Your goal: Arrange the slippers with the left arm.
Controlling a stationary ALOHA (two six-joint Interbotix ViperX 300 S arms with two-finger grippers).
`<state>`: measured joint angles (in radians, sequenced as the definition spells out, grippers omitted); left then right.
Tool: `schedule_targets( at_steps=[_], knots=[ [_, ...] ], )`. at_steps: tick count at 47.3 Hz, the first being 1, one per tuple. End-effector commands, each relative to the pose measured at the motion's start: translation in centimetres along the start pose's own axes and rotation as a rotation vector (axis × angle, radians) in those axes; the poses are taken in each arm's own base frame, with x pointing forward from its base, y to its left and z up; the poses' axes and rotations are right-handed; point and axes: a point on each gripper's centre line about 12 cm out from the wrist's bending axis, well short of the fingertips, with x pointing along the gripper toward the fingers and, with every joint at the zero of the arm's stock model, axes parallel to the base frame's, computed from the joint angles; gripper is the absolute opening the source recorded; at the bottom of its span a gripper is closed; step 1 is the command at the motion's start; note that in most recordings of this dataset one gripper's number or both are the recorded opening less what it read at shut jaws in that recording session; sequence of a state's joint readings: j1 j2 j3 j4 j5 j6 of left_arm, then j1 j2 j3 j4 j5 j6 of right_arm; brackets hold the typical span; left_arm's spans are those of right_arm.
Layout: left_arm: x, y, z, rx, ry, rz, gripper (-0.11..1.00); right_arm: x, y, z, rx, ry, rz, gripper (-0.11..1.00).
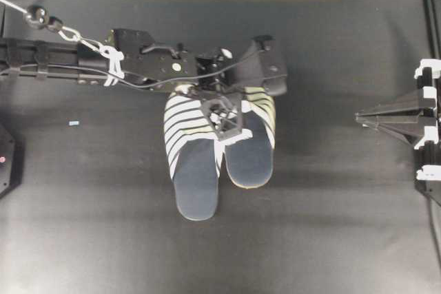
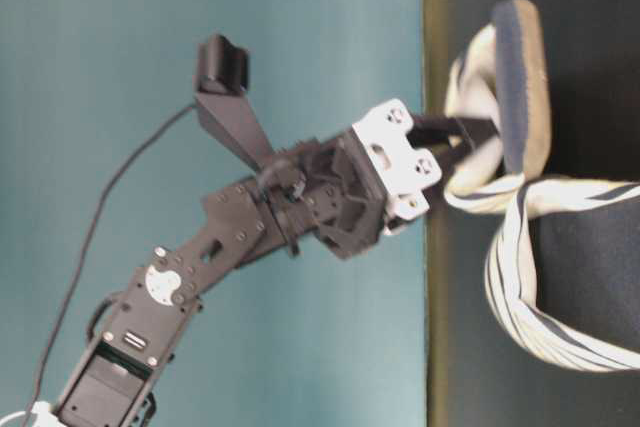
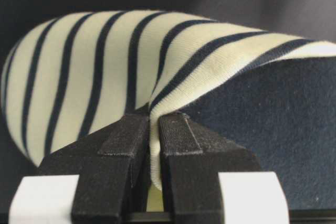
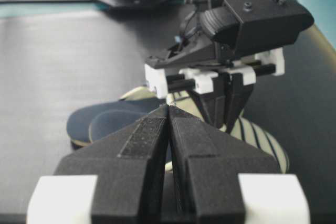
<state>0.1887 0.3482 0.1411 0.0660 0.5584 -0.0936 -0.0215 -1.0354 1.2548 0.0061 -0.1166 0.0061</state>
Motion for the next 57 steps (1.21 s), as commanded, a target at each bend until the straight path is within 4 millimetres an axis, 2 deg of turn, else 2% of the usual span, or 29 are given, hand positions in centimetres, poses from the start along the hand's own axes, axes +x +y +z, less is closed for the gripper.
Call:
schedule_targets(
  at_steps=[1,22,57],
  knots=[
    [-0.7,-0.4,0.6,0.007,-0.026,-0.004,0.01,0.1,-0.1,0.3,0.01,-0.011,-0.008,0.0],
    [-1.0,-3.2,1.5,0.108,-0.095,-0.038,0.01,0.1,-0.1,0.4,0.008,-0.019,-0.006,0.0],
    [-0.8,-3.7,1.2,0.127,-0.069,-0.041,0.02,0.1,-0.1,0.3,0.008,-0.017,-0.006,0.0]
  ],
)
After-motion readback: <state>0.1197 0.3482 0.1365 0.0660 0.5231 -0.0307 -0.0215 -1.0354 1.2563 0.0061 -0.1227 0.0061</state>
